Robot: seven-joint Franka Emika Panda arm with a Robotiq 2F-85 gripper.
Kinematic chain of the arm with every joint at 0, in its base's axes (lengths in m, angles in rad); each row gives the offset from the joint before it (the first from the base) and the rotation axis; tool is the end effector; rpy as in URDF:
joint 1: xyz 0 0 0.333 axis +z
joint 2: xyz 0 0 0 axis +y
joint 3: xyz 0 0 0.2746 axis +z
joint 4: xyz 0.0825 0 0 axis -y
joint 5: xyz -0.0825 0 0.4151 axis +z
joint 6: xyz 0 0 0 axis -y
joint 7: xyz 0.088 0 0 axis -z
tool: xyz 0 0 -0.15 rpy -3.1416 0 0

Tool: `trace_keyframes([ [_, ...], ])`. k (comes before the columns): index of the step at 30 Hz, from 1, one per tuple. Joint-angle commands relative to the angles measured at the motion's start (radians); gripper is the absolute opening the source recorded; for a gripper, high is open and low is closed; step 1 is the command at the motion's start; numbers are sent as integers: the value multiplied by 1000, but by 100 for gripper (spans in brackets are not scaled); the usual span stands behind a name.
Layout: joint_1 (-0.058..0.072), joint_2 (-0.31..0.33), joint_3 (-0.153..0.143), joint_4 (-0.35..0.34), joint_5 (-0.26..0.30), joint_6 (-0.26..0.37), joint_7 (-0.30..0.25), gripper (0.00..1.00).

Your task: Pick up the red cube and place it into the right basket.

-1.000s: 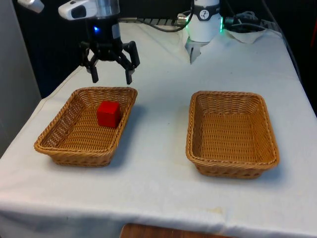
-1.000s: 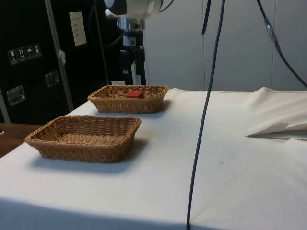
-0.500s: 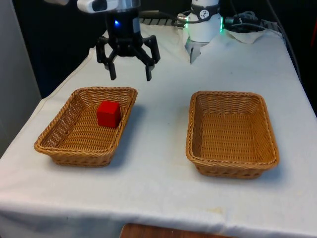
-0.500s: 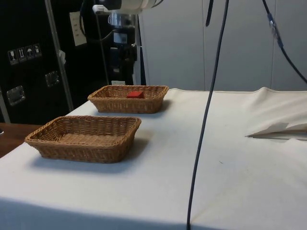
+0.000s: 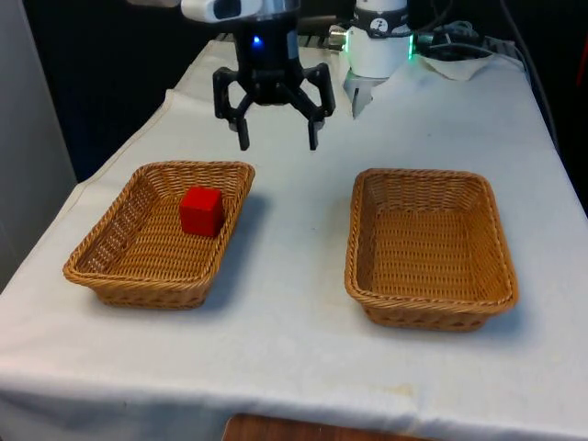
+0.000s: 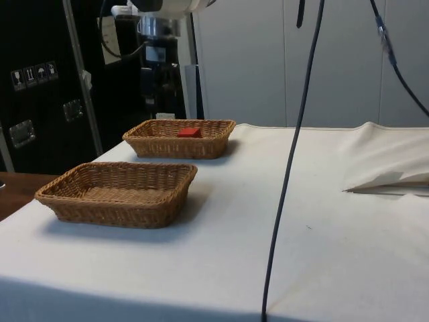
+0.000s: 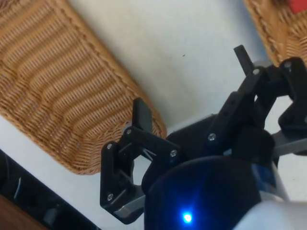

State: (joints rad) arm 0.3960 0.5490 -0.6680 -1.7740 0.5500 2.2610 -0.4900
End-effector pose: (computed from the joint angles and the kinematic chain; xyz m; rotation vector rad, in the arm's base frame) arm 0.6583 -0.1383 0.2155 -3.0681 0.0544 -0.1882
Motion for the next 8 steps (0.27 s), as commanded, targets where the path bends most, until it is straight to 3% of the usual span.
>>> trace_keyframes([
  [1, 2, -3, 3, -1, -3, 1, 2, 100],
  [2, 17, -13, -1, -14, -13, 17, 12, 100],
  [3, 22, -20, 4, -14, -21, 14, 16, 100],
  [7, 26, -34, 16, -15, -43, 9, 27, 100],
  [8, 13, -28, 25, -5, -36, 1, 20, 100],
])
